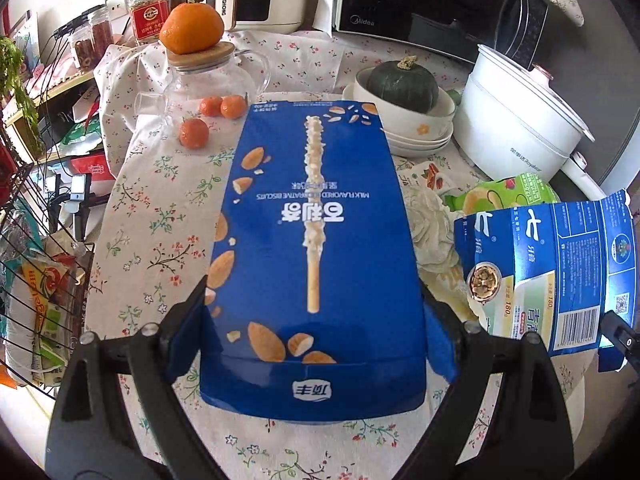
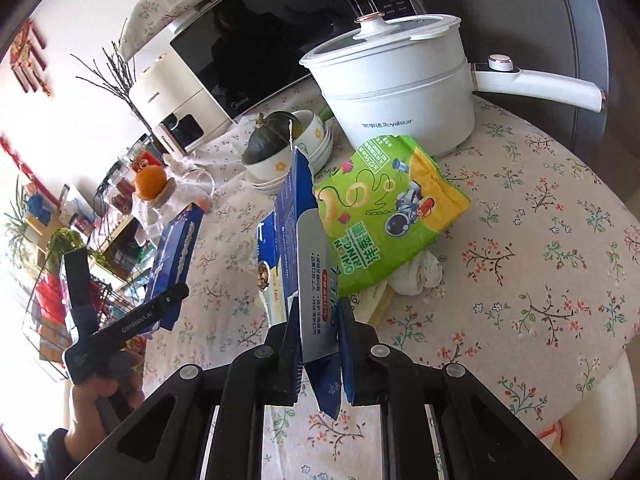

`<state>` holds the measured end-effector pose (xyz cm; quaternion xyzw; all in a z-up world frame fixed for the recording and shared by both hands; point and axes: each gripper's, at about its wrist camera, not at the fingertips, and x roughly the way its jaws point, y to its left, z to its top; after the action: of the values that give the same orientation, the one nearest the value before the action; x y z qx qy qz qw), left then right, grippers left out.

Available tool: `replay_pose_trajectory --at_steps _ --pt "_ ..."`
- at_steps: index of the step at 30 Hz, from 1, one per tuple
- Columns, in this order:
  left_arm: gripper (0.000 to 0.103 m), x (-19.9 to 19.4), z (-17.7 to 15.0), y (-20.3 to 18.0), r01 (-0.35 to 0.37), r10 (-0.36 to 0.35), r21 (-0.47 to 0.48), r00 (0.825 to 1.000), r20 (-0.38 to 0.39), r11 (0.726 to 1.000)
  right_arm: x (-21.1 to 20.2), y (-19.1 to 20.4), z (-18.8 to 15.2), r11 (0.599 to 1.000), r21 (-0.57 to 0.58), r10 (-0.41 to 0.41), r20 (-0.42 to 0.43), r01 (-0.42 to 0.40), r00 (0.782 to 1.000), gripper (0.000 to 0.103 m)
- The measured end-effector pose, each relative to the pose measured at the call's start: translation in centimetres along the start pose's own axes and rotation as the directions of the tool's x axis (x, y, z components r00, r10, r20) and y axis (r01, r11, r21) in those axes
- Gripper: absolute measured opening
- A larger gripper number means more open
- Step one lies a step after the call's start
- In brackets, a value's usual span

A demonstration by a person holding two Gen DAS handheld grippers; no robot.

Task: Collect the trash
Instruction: 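Lift the blue packet and blue carton toward the white bin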

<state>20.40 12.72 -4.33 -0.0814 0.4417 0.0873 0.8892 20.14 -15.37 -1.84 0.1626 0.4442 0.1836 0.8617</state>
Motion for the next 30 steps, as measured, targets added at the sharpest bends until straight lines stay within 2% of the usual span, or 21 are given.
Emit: replay_pose_trajectory --at_steps 7,13,19,25,30 --pt "0.091 -3.7 -1.8 -1.4 0.056 -0.058 0.075 0.998 0.026 0.996 -3.8 0.6 -0.9 0.997 -0.026 0.072 0.027 -0.071 0.997 0.013" --pt "0.091 -5.8 -4.3 -3.3 0.1 -0.105 0.165 0.994 0.02 0.981 -7.7 0.1 -2.1 0.998 -0.062 0.032 0.068 -0.027 0.997 0.013" --pt "0.091 -7.0 -6.8 -5.6 0.151 -0.153 0.237 0.988 -0.01 0.96 -11.4 -2.5 -3.8 0.999 -0.036 -0.033 0.088 0.036 0.996 0.013" --pt "0.091 -8.1 -9.1 -8.6 0.208 -0.202 0.328 0.978 -0.052 0.921 -14.8 -5.9 -5.3 0.994 0.024 -0.11 0.095 0.108 0.989 0.013" --pt "0.091 -8.9 -11.5 -11.7 0.254 -0.233 0.438 0.967 -0.102 0.862 -17.3 -8.7 -6.6 0.984 0.077 -0.17 0.095 0.163 0.981 0.013"
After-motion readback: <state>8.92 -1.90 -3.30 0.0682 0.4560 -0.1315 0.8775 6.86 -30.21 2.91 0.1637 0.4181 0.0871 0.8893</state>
